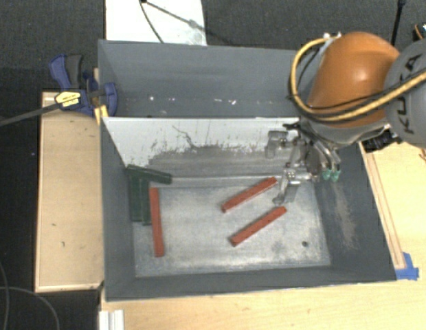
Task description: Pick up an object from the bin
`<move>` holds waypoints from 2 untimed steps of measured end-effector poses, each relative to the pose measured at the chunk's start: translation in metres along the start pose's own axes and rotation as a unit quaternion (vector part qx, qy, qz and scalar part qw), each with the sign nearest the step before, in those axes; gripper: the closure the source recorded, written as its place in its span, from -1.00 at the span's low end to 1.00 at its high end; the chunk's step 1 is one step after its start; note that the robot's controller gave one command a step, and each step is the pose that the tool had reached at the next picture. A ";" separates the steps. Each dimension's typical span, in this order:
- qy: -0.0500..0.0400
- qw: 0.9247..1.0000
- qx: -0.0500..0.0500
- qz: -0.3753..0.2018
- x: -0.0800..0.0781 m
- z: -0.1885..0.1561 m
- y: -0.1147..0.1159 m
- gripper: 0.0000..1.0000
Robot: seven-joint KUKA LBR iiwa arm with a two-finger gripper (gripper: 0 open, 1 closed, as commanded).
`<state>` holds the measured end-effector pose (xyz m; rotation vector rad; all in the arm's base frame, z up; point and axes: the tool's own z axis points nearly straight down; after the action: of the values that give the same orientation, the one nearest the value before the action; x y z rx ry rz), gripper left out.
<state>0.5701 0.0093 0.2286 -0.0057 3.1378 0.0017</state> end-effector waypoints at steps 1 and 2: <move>0.003 0.997 0.000 -0.082 -0.007 0.161 -0.029 -1.00; 0.001 0.998 0.000 -0.070 0.036 0.114 -0.031 -1.00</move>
Offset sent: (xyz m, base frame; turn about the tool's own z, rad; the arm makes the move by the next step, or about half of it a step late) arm 0.0084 -0.0278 -0.1582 -0.1646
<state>0.5344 -0.0212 0.1144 -0.2246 3.1325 0.0009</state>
